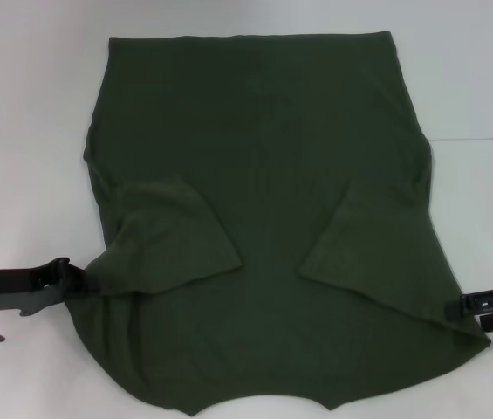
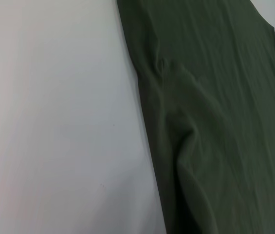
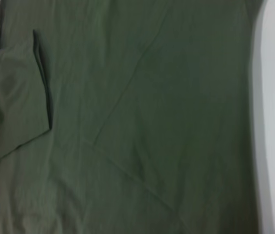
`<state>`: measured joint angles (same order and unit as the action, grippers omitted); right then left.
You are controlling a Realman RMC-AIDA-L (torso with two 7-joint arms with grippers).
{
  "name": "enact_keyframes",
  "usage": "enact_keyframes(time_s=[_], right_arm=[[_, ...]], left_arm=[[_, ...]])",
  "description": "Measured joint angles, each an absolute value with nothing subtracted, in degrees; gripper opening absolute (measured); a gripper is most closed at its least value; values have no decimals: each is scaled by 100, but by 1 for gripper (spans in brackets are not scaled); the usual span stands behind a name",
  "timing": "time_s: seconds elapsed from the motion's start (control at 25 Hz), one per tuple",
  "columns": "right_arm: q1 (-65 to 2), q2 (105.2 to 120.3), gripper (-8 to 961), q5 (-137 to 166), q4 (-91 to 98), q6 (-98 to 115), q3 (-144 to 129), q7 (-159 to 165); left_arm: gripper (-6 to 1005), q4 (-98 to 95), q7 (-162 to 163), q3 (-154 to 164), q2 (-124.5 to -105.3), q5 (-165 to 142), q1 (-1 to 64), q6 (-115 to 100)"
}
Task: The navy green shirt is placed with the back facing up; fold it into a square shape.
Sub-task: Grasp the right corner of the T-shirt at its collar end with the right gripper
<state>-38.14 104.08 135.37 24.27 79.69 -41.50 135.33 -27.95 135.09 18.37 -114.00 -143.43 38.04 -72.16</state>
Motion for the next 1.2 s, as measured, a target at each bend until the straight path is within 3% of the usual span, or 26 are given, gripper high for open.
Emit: enact_keyframes(time_s=[1.2], right_arm=[[-3907, 10608, 899, 13497, 2269, 7821, -3914, 13247]], left_arm=[[7, -2795, 13509, 1837, -11399, -14253, 3804, -7269]])
